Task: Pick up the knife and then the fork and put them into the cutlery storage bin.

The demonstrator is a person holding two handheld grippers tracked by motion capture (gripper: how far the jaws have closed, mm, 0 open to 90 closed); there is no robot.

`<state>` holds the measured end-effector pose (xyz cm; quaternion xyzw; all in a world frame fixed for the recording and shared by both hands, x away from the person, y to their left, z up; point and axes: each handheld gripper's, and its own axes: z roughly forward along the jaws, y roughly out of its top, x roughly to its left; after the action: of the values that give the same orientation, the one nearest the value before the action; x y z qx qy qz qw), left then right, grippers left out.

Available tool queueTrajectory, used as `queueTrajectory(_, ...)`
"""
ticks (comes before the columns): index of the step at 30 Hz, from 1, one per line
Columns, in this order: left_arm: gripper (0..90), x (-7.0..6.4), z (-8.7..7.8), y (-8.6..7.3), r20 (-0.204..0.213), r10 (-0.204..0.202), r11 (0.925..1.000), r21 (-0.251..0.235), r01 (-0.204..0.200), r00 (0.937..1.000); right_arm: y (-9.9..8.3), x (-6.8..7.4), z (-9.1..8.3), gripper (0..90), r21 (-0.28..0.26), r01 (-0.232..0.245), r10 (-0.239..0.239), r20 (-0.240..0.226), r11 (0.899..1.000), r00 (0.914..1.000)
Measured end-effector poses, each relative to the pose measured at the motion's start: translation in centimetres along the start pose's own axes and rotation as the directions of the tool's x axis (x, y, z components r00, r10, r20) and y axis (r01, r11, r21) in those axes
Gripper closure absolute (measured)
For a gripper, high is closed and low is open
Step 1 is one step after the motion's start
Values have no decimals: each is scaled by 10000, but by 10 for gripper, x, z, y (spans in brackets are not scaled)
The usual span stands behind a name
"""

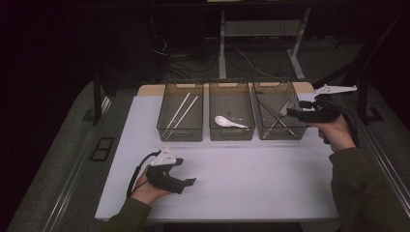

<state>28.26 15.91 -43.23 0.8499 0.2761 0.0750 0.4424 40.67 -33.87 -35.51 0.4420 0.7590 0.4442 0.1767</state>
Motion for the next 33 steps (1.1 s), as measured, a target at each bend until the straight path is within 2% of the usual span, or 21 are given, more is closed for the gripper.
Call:
queueTrajectory(3, 131, 0, 0, 0, 32, -17, 10000, -69, 18, 10000, -9, 12, -8, 275, -126, 126, -130, -253, 9998, 9996)
queueTrajectory(11, 125, 0, -1, -1, 62, -18, 9999, -107, 18, 10000, -38, 41, -21, 215, -360, 339, -354, -423, 9988, 9985)
queueTrajectory(14, 111, -1, -1, -1, 66, -45, 9998, -180, 46, 10000, -50, 52, -23, 197, -384, 452, -473, -552, 9982, 9974)
queueTrajectory(18, 52, -2, -1, 0, -41, -16, 9998, -202, 16, 10000, -67, 68, -23, 164, -290, 561, -576, -543, 9980, 9969)
queueTrajectory(21, 12, -2, -1, -1, 17, -71, 9998, -171, 72, 10000, -79, 79, -23, 139, -201, 620, -632, -708, 9979, 9955)
queueTrajectory(24, 0, -2, -1, 0, 65, -87, 9997, -231, 89, 9999, -89, 89, -21, 124, -118, 968, -974, -776, 9952, 9922)
queueTrajectory(28, 0, -3, -2, 0, 71, 55, 9998, -191, -54, 10000, -101, 96, -22, 123, -271, 870, -891, -874, 9958, 9922)
queueTrajectory(33, 0, -3, -4, 0, 26, 38, 9994, -335, -37, 10000, -118, 100, -22, 122, 48, 892, -883, -1030, 9960, 9908)
